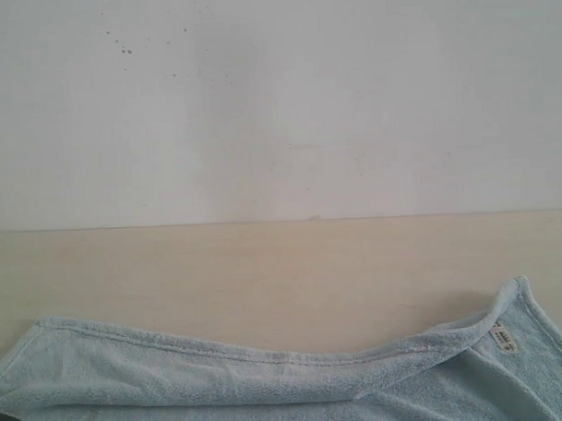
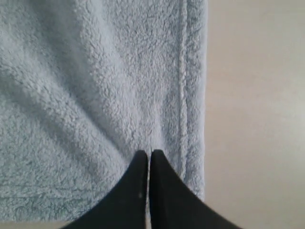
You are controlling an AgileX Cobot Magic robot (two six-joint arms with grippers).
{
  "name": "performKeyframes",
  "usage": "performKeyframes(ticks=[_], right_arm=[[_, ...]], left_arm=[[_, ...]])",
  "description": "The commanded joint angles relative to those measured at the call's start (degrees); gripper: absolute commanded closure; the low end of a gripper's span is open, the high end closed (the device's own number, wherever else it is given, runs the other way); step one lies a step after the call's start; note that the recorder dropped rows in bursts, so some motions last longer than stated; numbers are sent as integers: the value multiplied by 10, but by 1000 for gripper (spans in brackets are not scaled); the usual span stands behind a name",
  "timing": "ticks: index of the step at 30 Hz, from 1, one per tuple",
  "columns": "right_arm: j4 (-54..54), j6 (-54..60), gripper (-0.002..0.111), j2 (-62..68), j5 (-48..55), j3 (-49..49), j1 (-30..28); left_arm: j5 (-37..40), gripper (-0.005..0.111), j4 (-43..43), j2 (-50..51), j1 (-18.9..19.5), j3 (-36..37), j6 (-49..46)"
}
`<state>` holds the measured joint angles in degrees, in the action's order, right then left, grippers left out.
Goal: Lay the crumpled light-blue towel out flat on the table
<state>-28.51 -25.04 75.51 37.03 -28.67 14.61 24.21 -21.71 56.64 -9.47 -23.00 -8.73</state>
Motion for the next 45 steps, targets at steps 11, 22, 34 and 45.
performKeyframes(ticks=[11, 22, 34, 45], right_arm=[[42, 16, 107, -4, -45, -9, -3], [78, 46, 107, -4, -81, -9, -3], [86, 46, 107, -4, -92, -9, -3], [104, 73, 107, 23, -103, -9, -3]], left_arm=[[-33, 55, -4, 0, -4, 26, -13], [-17, 55, -13, 0, -4, 27, -13], [-21, 55, -25, 0, -4, 47, -12], [-36, 55, -30, 0, -4, 47, -12]])
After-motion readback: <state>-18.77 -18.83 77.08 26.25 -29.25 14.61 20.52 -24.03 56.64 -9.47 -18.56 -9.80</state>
